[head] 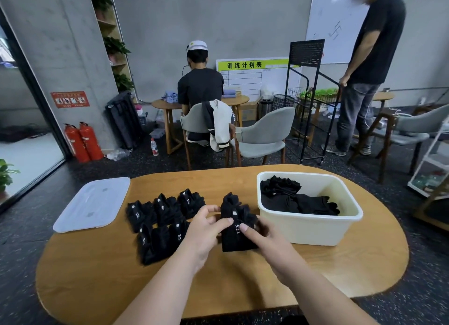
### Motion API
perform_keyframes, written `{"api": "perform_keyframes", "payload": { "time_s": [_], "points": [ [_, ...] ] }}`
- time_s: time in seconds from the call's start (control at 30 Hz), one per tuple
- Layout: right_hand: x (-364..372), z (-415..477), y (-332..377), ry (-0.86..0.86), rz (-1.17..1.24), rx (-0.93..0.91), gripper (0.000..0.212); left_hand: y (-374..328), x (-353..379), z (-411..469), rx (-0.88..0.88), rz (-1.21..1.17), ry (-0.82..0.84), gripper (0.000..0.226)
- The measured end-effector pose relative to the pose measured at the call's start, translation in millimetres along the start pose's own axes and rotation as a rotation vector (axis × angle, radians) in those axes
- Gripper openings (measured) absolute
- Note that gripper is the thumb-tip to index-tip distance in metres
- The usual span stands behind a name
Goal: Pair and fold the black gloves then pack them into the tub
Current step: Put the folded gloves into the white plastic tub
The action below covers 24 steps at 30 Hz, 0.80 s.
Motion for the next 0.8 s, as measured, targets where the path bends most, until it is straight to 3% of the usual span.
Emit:
{"api": "perform_keyframes", "payload": {
  "time_s": [0.3,0.43,0.6,0.8],
  "points": [
    [-60.7,11.2,79.9,-0.195,-0.289,-0.226,0.022,-34.7,49.6,19.3,0.085,0.02,0.081,0.042],
    [-97.6,25.3,103.0,-0.162,-0.365,-0.155,0.02,-37.2,67.4,31.8,0.093,0.119,0.059,0.043],
    [-138.2,38.7,119.4,-0.214,-0.684,-0.148,0.024,-22.1,68.9,49.0,0.045,0.284,-0.089,0.034],
    [-153.7,62.8,104.7,-0.187,-1.034,-0.082,0.039,-8.4,75.6,58.4,-0.015,0.357,-0.058,0.036]
  ]
}}
Point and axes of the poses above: each hand's wrist, its own z-axis towards the middle knuckle, its own x-axis out of the palm, y = z × x, the point moved 7 cm from there along z, towards the middle knuckle
